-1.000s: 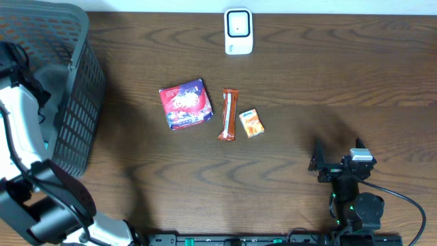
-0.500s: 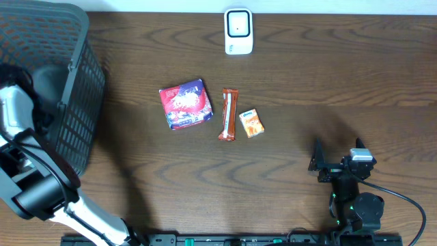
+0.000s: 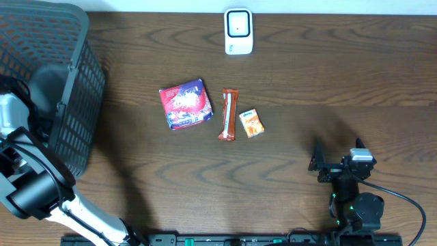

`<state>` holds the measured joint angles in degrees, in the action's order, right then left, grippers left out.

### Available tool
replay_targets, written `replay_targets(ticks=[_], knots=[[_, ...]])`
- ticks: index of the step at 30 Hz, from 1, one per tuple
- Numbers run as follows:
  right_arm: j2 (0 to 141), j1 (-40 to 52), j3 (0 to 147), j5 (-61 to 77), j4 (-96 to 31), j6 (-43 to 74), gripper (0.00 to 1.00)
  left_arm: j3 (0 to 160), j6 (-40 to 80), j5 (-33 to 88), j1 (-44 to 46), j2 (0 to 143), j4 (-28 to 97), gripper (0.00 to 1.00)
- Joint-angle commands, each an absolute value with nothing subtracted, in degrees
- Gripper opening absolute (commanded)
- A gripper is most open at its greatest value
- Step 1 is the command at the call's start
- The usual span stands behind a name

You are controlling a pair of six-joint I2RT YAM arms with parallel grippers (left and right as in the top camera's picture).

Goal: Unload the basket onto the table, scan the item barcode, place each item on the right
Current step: 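Reach into the basket and grasp the mint-green wipes pack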

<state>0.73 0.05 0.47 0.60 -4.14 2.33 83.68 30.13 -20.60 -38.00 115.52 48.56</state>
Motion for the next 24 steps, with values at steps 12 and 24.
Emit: replay_targets(ticks=[12,24], knots=[[0.6,-0.4,0.3,0.3,-4.3,1.8,0.99,78.9,28.5,-18.7,-38.0,114.7,44.9,0.07],[0.6,-0.4,0.3,0.3,-4.3,1.8,0.99,80.0,28.6,4.8,-37.8,92.1,43.0,0.07]])
